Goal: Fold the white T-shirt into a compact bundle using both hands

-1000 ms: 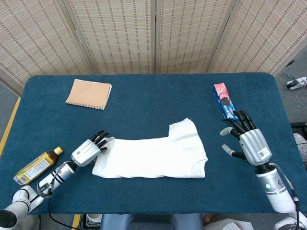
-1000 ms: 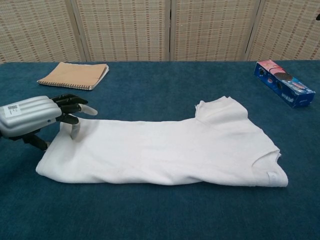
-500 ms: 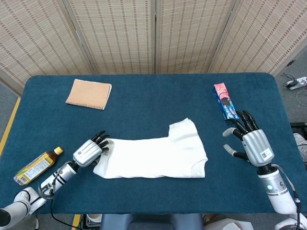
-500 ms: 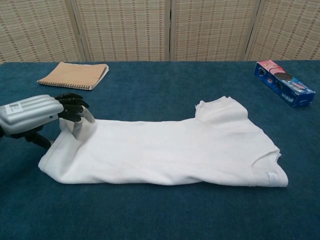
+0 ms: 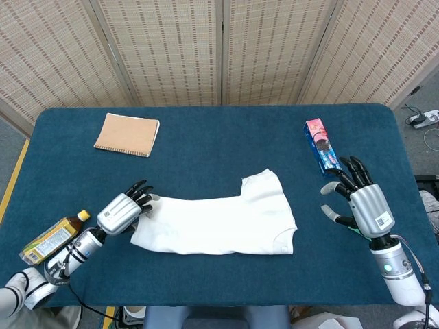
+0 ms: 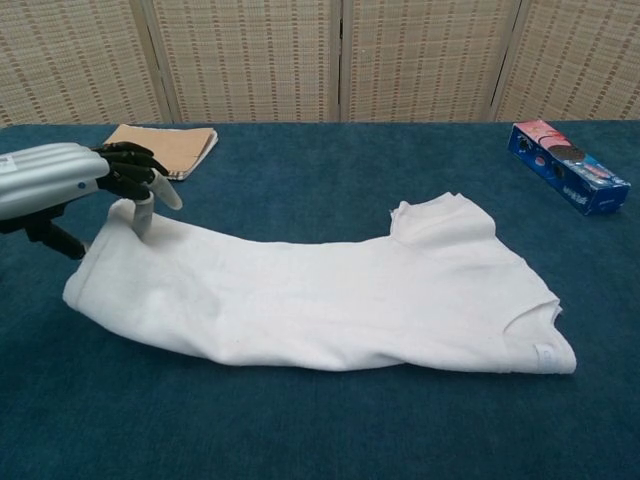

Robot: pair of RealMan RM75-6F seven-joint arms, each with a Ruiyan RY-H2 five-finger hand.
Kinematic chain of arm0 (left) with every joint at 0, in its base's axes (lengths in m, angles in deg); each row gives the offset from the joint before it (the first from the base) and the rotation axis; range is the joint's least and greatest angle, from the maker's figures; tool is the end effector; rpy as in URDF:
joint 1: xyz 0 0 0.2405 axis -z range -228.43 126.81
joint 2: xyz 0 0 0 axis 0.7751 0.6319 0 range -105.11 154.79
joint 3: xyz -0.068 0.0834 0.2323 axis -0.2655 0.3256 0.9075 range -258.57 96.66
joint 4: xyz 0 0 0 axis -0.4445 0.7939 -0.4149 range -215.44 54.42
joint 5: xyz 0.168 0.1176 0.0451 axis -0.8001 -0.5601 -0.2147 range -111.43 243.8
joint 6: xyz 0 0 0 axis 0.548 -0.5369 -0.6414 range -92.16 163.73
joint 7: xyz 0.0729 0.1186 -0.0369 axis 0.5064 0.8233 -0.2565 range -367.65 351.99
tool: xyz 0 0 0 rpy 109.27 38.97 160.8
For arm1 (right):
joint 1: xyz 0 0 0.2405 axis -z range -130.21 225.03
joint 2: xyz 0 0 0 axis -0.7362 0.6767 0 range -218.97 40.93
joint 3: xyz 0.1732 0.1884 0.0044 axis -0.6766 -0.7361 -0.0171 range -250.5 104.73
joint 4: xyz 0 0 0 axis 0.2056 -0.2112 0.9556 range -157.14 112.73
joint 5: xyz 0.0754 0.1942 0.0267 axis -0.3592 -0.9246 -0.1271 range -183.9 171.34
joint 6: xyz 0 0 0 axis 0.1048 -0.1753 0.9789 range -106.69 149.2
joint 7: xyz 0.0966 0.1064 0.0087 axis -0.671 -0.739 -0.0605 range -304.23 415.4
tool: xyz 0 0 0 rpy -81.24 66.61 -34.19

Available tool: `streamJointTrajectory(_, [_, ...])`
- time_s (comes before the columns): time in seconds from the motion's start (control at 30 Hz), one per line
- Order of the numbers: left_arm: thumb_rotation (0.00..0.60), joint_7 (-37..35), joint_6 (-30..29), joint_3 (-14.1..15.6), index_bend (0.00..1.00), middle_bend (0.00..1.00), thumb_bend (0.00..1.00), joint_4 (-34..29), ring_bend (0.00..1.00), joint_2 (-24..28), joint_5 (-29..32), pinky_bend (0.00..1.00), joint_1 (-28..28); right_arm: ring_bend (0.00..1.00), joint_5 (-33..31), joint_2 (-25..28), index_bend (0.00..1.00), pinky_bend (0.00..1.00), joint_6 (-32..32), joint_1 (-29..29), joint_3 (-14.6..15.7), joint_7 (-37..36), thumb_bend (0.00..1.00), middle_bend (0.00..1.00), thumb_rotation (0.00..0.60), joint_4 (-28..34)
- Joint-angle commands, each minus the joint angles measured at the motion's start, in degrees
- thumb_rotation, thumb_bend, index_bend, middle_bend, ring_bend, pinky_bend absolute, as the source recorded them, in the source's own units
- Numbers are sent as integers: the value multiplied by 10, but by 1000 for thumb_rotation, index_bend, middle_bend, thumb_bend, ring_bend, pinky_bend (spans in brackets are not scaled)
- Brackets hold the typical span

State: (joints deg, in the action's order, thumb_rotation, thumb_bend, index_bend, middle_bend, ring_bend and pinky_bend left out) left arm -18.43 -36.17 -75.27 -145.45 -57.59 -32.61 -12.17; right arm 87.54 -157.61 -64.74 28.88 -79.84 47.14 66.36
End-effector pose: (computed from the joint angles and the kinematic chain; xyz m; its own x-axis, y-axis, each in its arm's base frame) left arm -0.2237 0.3208 0.0363 0.5613 0.0852 0.8232 0.6452 -0.6680 -0.3708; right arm -0.2383 -0.2581 0.1450 0.2266 0.1201 0.9665 -0.8920 -0.3728 0.2555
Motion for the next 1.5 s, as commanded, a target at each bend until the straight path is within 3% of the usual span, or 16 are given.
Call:
streamJointTrajectory(0.03, [600,15,9,-3,723,265,497,-27,128,25,6,0,0,62,1,-1,481,0,0,-1,-1,-1,199,264,600,-1])
streamJointTrajectory(0.73, [600,40,30,-6,720,265,497,-92,128,107,28,0,-25,62,10,-4,484,0,-1,-8,-4,3,199,265,600,9])
streamJointTrajectory(1.13, [600,118,119,-62,711,265,497,-208,143,118,63,0,36,62,5,6,489,0,-15,2,-6,-9,199,266,600,2])
streamJointTrajectory(1.5, [600,220,214,-109,706,265,497,-266,140,71,126,0,98,62,1,11,489,0,-27,13,-6,-15,199,266,600,-2])
